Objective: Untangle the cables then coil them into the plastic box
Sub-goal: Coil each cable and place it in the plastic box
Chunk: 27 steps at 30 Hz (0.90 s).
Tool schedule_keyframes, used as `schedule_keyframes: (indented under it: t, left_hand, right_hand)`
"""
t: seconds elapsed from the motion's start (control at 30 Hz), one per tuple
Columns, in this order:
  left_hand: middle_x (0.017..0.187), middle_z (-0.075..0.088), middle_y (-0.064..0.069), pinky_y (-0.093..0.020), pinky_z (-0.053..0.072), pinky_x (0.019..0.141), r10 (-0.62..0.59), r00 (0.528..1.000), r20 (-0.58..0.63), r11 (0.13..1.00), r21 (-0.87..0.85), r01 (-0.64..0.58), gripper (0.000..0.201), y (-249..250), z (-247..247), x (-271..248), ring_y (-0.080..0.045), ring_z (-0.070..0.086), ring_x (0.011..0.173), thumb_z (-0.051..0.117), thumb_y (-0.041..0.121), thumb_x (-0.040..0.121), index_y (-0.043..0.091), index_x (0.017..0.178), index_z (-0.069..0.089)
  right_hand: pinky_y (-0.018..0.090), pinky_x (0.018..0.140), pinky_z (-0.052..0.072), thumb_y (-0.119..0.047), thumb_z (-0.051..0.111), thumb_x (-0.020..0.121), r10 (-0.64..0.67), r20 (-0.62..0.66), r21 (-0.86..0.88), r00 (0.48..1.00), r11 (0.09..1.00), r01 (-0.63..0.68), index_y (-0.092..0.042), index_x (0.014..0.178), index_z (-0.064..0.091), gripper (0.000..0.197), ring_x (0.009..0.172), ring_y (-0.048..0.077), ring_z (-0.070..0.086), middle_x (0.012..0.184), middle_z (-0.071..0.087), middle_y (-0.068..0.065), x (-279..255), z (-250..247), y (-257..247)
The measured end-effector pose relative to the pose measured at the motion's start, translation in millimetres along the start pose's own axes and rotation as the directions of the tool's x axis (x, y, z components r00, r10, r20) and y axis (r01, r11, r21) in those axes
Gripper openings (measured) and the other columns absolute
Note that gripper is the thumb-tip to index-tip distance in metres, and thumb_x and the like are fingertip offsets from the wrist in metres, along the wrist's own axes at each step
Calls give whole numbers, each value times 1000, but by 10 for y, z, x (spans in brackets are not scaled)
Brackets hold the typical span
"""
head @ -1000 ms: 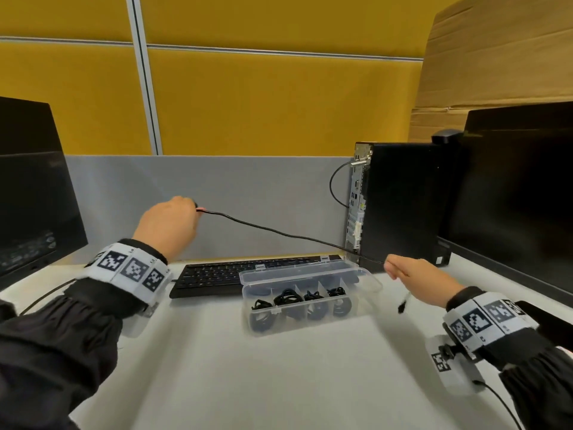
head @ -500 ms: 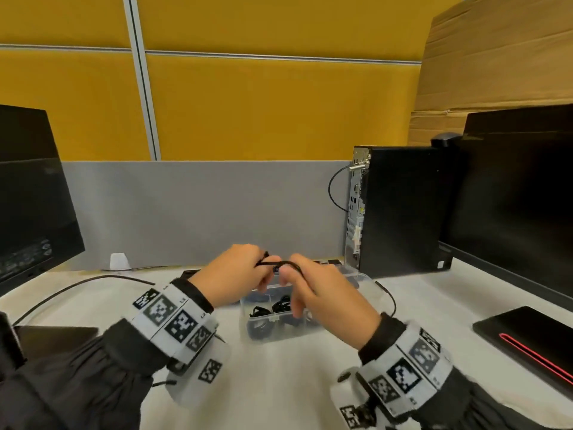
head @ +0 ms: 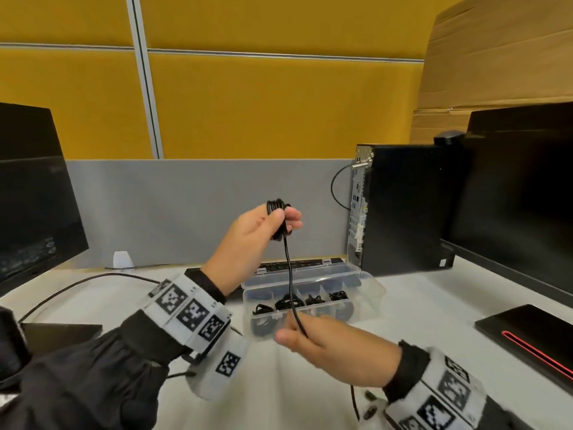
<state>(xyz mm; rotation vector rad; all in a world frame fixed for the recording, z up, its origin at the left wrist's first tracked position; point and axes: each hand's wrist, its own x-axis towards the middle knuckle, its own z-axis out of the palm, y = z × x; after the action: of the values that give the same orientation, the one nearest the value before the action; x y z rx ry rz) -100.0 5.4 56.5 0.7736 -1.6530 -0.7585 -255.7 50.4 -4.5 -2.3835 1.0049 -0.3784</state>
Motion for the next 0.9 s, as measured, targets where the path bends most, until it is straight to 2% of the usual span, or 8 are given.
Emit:
schedule_keyframes:
  t: [0.17,0.27,0.4,0.53,0.67,0.73,0.83,0.9]
  left_hand:
    - [109,68,-1,-24,46,97,-5,999,33,991,136,0,25,-133,138,-74,-15,62,107,38,17,99,15,110,61]
    - [102,69,0,-35,47,96,-67,986,155,941,337,11,30,-155,135,-105,-13,63,100,39,28,99,14,104,66]
    - [87,71,-5,-30,49,87,-184,909,375,971,211,110,58,-75,81,-217,-17,65,86,31,50,95,6,90,69]
    - [82,69,-14,-20,51,73,-139,839,527,971,-93,219,22,72,134,-315,-16,67,75,58,27,83,9,80,71]
    - [78,71,-6,-19,52,71,-8,973,232,870,-478,121,19,239,171,-233,-14,68,74,54,14,86,8,80,72]
    - [86,72,-5,-20,52,79,-3,1000,0,862,-507,2,22,239,146,-125,-16,69,86,51,19,85,3,92,65]
    - [98,70,-7,-30,49,90,80,987,-136,997,-9,-83,45,41,55,-11,-18,66,97,42,49,92,10,98,64]
    - [91,68,-12,-33,48,80,100,995,24,890,445,-100,81,-118,-42,-48,-20,63,86,29,79,78,7,93,65]
  right_hand:
    - [32,67,34,-48,29,97,-38,50,-95,998,995,43,-19,76,36,37,62,12,36,70,39,-3,-61,-59,-266]
    - [35,69,38,-50,20,97,-125,-142,-294,982,952,78,-24,78,34,36,67,16,40,73,43,-4,-115,-189,-383]
    - [32,62,42,-36,38,98,-192,-536,-282,822,959,40,-26,74,45,27,56,13,46,61,51,-4,-79,-634,-202]
    - [14,55,32,-30,46,97,-200,-681,-165,705,979,119,-27,63,42,34,52,5,44,53,46,-10,108,-740,161]
    - [19,65,42,-35,31,101,-8,-422,-2,906,1000,8,-32,84,52,27,67,-3,54,74,56,-11,170,-433,352]
    - [25,66,44,-40,26,101,1,-221,-148,975,988,-35,-25,100,52,30,74,8,57,84,60,-4,116,-186,330]
    - [27,57,37,-46,22,100,-107,-163,-417,981,908,30,-23,101,44,31,69,16,50,79,53,-4,22,-10,160]
    - [32,56,38,-57,17,95,-204,-304,-489,931,871,31,-30,89,36,33,64,18,50,71,51,-6,-35,-140,42]
